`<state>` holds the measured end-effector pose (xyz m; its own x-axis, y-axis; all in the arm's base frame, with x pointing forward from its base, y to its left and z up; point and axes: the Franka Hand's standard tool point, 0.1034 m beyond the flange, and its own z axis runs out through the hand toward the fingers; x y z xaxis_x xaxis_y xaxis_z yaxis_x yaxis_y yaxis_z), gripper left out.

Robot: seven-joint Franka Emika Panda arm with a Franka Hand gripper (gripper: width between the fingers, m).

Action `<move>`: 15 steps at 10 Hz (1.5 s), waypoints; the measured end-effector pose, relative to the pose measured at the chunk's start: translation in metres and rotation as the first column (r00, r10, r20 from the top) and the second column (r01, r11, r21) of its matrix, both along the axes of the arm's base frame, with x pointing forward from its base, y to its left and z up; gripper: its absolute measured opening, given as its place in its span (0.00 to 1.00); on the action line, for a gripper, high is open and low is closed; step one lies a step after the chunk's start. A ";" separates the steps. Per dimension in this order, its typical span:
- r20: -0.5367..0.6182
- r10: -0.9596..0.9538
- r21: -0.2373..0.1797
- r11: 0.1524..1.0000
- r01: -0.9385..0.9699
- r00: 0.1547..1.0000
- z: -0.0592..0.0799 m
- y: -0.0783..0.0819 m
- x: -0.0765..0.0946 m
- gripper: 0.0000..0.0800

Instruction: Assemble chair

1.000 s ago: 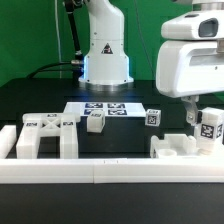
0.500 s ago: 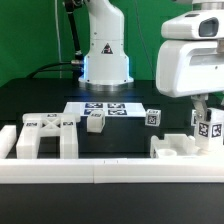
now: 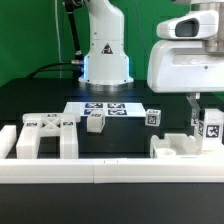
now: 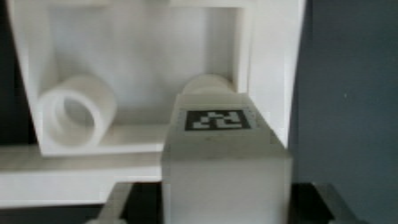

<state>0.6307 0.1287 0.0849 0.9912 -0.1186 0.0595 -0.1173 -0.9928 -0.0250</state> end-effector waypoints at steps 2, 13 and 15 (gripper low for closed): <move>-0.008 -0.230 0.017 0.973 0.230 0.973 -0.001 -0.001 0.000 0.36; -0.047 -0.663 0.047 0.746 0.665 0.747 -0.001 -0.001 0.000 0.74; -0.029 -0.495 0.040 0.868 0.496 0.869 0.000 0.006 -0.001 0.80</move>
Offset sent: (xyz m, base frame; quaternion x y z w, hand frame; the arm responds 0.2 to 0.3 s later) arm -0.0016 0.0013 -0.0164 -0.0045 -0.0354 0.2821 0.9587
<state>0.6295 0.1349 0.0847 0.8024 -0.5962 0.0260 -0.5940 -0.8021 -0.0614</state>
